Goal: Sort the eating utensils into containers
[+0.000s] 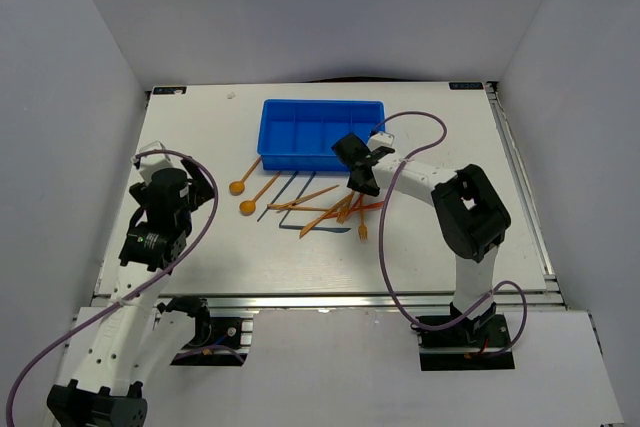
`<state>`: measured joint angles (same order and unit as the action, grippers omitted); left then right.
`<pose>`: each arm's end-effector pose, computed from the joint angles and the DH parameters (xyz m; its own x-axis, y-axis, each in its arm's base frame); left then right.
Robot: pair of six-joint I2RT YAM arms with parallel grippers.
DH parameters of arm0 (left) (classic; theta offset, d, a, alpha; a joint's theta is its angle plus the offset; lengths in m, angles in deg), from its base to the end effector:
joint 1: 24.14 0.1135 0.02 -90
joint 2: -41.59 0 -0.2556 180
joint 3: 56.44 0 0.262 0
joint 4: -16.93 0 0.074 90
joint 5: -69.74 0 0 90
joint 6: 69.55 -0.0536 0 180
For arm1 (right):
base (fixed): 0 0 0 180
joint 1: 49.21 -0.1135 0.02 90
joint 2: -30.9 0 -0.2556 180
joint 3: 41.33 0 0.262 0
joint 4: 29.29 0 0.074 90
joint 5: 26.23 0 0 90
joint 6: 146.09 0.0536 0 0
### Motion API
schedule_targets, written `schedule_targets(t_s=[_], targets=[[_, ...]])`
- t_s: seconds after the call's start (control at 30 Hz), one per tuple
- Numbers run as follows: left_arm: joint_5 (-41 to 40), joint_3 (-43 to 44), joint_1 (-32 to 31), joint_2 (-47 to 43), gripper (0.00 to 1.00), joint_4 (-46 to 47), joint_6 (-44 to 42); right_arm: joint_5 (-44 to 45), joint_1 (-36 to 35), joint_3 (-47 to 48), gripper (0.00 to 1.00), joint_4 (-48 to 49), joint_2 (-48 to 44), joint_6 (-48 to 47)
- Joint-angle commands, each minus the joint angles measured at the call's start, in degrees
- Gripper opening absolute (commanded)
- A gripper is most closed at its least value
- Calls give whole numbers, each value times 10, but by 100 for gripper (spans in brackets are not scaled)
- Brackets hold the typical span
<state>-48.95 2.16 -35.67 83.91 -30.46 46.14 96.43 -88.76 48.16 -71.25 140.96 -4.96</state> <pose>0.1875 -0.0120 0.2965 -0.3576 -0.3152 -0.8791 -0.4244 0.8934 -0.1476 0.3330 0.2374 0.1558 -0.6973 0.2743 -0.6623 0.3167 0.9467 0.0587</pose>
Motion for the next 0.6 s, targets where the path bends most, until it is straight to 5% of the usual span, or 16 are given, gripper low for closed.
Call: schedule_targets(t_s=[0.0,0.13,0.57], targets=[[10,-1,-3,1,98,13,-6,42,-1,24,44,-26,10,25],[12,-2,-3,0,98,13,-7,37,1,25,42,-18,28,20],[13,-3,-6,2,98,14,-7,45,5,1,0,-36,16,66]])
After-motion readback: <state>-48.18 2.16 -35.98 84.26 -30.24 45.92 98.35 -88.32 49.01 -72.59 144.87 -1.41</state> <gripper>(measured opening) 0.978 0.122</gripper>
